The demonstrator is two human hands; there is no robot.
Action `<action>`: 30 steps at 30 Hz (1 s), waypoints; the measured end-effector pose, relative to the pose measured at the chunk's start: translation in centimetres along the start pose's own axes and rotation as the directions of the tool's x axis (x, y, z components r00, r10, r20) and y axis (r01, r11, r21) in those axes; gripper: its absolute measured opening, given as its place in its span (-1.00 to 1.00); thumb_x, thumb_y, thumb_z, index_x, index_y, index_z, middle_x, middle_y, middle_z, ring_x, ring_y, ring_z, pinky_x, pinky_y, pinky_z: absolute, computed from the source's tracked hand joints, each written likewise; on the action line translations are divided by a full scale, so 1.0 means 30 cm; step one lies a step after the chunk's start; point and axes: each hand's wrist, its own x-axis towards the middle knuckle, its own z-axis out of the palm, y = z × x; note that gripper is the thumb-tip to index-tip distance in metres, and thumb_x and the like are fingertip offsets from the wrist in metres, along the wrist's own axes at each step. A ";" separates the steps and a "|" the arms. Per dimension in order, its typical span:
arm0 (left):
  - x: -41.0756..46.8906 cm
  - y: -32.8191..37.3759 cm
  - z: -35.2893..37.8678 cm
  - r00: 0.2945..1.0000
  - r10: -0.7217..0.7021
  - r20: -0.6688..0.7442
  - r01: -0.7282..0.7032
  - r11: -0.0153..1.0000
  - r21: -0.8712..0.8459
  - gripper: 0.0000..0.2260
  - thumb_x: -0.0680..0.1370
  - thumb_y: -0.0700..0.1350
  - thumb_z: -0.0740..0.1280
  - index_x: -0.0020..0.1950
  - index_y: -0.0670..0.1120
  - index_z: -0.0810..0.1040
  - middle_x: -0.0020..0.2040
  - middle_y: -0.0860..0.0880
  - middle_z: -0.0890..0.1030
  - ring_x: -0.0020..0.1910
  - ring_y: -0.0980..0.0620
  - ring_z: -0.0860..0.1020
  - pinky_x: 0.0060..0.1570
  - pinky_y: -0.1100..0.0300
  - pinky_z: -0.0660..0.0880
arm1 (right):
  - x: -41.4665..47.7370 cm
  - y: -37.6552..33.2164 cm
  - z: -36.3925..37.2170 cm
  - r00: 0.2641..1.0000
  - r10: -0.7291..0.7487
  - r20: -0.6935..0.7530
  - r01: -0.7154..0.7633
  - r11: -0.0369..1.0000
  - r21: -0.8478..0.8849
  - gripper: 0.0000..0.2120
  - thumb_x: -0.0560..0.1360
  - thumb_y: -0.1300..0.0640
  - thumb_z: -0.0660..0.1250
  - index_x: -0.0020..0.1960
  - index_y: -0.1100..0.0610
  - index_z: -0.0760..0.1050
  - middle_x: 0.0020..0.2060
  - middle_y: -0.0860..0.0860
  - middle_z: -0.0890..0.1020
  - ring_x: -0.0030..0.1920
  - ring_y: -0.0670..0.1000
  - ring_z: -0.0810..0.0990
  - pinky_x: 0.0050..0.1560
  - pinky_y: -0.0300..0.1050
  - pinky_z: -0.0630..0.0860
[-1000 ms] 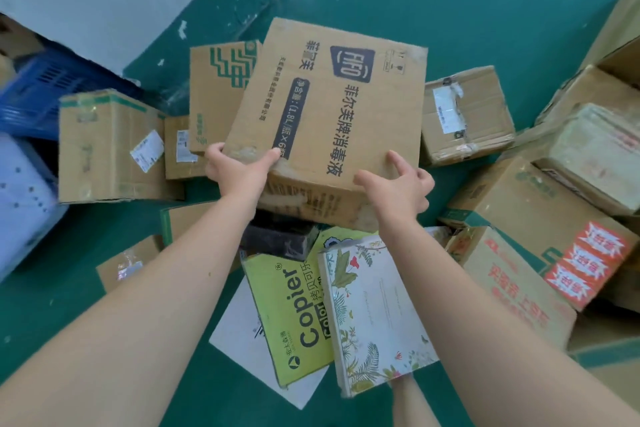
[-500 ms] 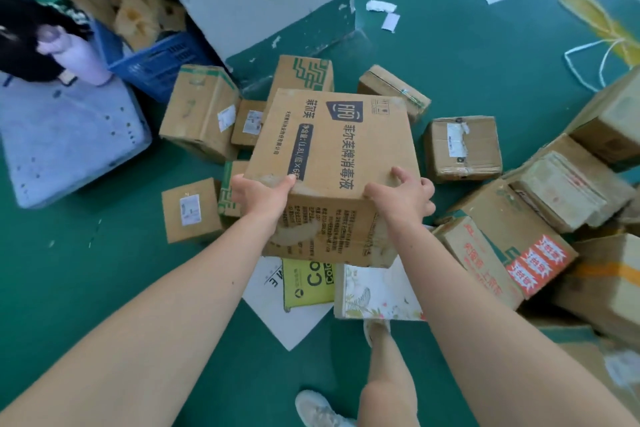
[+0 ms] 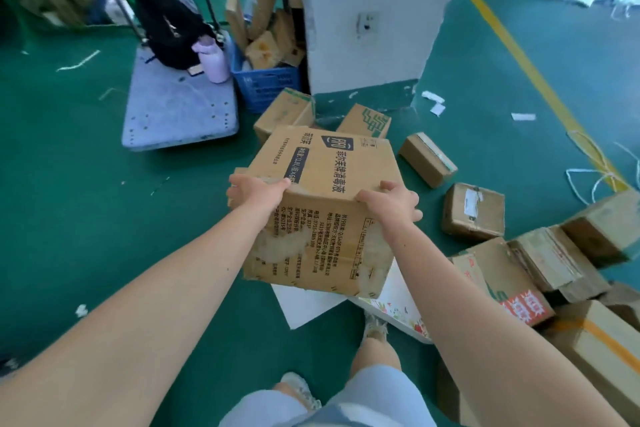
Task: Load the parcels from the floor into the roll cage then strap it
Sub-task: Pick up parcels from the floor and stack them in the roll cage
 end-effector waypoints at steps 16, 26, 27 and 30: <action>-0.239 -0.388 -0.332 0.924 -0.337 -0.179 0.272 0.911 -0.310 -0.24 0.38 0.07 0.55 0.39 -0.13 0.19 0.34 -0.20 0.32 0.26 -0.21 0.40 0.22 -0.10 0.45 | -0.314 -0.058 0.124 0.925 -0.191 0.328 0.290 0.913 -0.288 -0.43 0.45 0.00 0.43 0.44 -0.01 0.41 0.40 0.10 0.27 0.38 0.20 0.20 0.39 0.16 0.34; -0.509 -0.729 -0.361 0.746 -0.608 -0.272 0.375 0.721 -0.583 0.00 0.09 0.27 0.59 0.38 -0.15 0.31 0.30 -0.16 0.47 0.20 -0.19 0.50 0.19 -0.12 0.51 | -0.479 0.038 0.168 0.727 -0.245 0.641 0.576 0.726 -0.376 -0.40 0.44 0.02 0.40 0.47 -0.01 0.39 0.41 0.11 0.26 0.37 0.22 0.22 0.24 -0.03 0.30; -0.538 -0.766 -0.369 0.723 -0.631 -0.280 0.385 0.705 -0.595 0.00 0.12 0.26 0.60 0.39 -0.16 0.30 0.30 -0.17 0.47 0.21 -0.20 0.49 0.20 -0.11 0.50 | -0.505 0.051 0.180 0.705 -0.242 0.666 0.597 0.709 -0.374 -0.41 0.45 0.02 0.39 0.47 -0.01 0.39 0.41 0.12 0.26 0.37 0.22 0.21 0.20 -0.05 0.29; -0.653 -0.848 -0.415 0.632 -0.710 -0.310 0.405 0.644 -0.650 -0.09 0.32 0.11 0.58 0.45 -0.21 0.16 0.35 -0.22 0.37 0.31 -0.22 0.40 0.28 -0.09 0.44 | -0.606 0.092 0.231 0.644 -0.242 0.726 0.672 0.634 -0.384 -0.40 0.45 -0.02 0.38 0.47 -0.03 0.38 0.38 0.12 0.29 0.34 0.22 0.26 0.34 -0.02 0.30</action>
